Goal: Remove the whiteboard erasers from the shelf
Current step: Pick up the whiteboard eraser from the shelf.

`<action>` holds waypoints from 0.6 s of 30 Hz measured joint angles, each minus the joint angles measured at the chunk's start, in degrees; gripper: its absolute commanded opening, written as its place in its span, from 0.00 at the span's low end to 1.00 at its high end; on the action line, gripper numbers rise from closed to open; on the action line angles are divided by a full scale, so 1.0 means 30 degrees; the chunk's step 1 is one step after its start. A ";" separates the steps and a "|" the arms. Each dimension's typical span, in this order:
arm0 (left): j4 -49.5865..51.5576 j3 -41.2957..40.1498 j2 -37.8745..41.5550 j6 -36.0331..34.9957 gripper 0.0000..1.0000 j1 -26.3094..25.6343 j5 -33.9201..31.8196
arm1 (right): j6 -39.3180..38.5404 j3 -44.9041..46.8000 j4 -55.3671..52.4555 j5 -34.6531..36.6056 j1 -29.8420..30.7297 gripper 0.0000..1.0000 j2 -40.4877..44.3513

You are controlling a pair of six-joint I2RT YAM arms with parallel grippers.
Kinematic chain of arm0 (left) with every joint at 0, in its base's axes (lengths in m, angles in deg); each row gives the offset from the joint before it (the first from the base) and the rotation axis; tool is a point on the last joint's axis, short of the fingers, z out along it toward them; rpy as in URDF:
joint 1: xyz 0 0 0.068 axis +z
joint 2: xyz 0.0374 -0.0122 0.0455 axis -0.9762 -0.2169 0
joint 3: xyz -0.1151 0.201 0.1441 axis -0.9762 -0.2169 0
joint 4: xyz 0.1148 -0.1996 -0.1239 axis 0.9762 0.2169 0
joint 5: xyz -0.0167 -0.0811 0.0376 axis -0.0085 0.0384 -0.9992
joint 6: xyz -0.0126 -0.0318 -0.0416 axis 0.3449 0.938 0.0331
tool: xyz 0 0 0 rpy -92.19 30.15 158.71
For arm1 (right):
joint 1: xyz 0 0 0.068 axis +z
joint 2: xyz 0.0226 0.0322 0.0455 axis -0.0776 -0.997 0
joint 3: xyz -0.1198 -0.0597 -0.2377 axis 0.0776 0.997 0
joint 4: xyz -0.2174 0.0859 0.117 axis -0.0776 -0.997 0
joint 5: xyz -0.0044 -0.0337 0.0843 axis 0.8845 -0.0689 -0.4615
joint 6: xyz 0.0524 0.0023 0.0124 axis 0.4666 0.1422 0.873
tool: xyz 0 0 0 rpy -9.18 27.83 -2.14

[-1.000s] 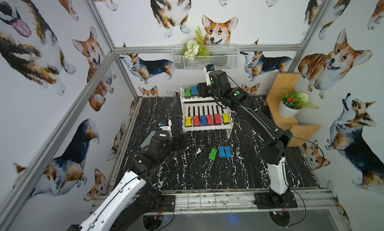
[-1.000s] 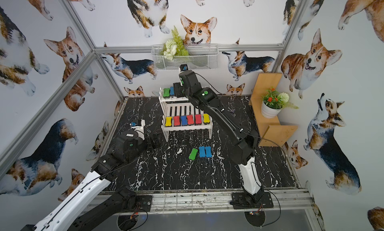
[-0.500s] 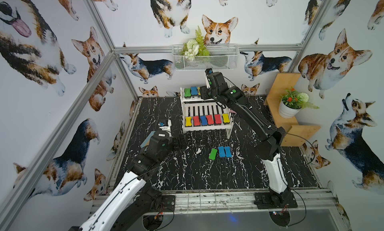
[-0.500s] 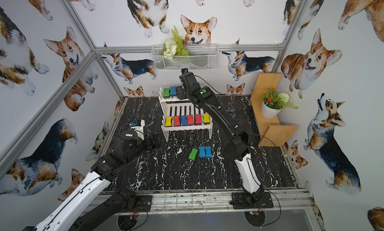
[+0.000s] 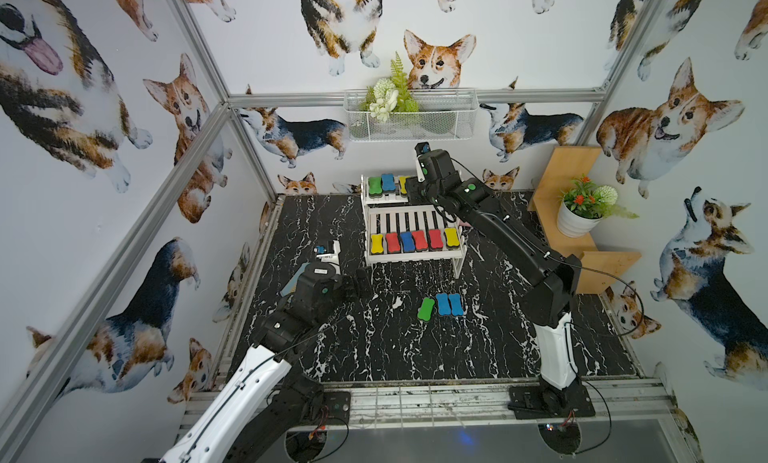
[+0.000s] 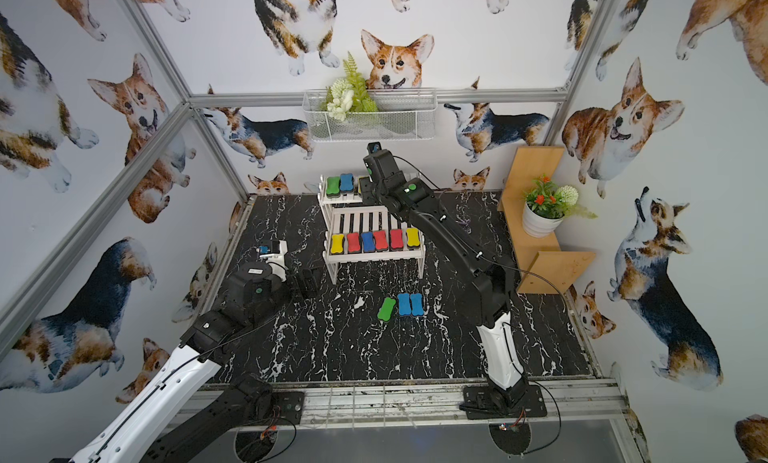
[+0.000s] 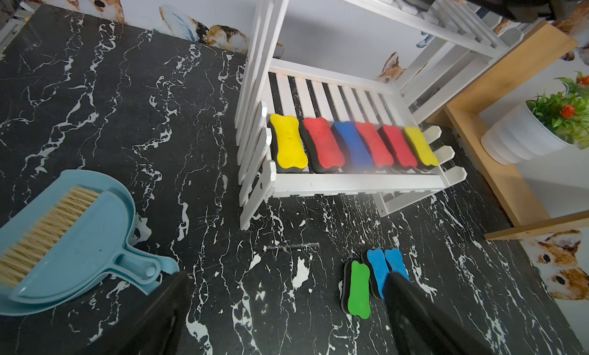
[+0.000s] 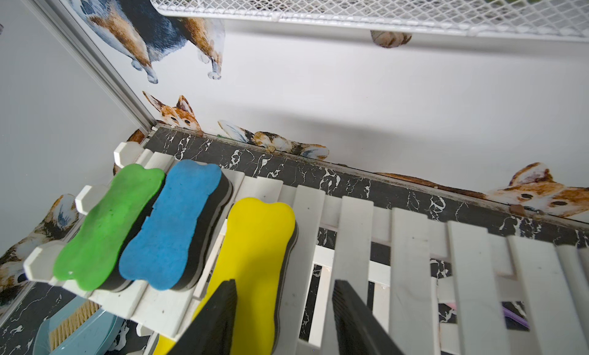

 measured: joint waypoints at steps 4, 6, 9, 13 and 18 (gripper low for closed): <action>-0.0007 -0.0153 0.0022 -0.0007 0.99 0.0095 0.0197 | -0.0087 0.0240 -0.0066 0.0051 0.0000 0.58 0.0306; 0.0000 -0.0168 0.0015 -0.0007 0.99 0.0124 0.0270 | -0.0299 -0.0503 -0.0678 0.0058 0.0007 0.62 0.0087; -0.0007 -0.0168 0.0036 -0.0007 0.99 0.0197 0.0277 | -0.0372 -0.2040 -0.1370 0.0073 0.0073 0.67 -0.0219; 0.0000 -0.0168 0.0095 -0.0007 0.99 0.0277 0.0277 | -0.0423 -0.2433 -0.1348 0.0270 0.0430 0.69 -0.0080; -0.0007 -0.0182 0.0372 -0.0007 0.99 0.0299 0.0095 | -0.0401 -0.1479 -0.1413 0.0306 0.0750 0.78 -0.0291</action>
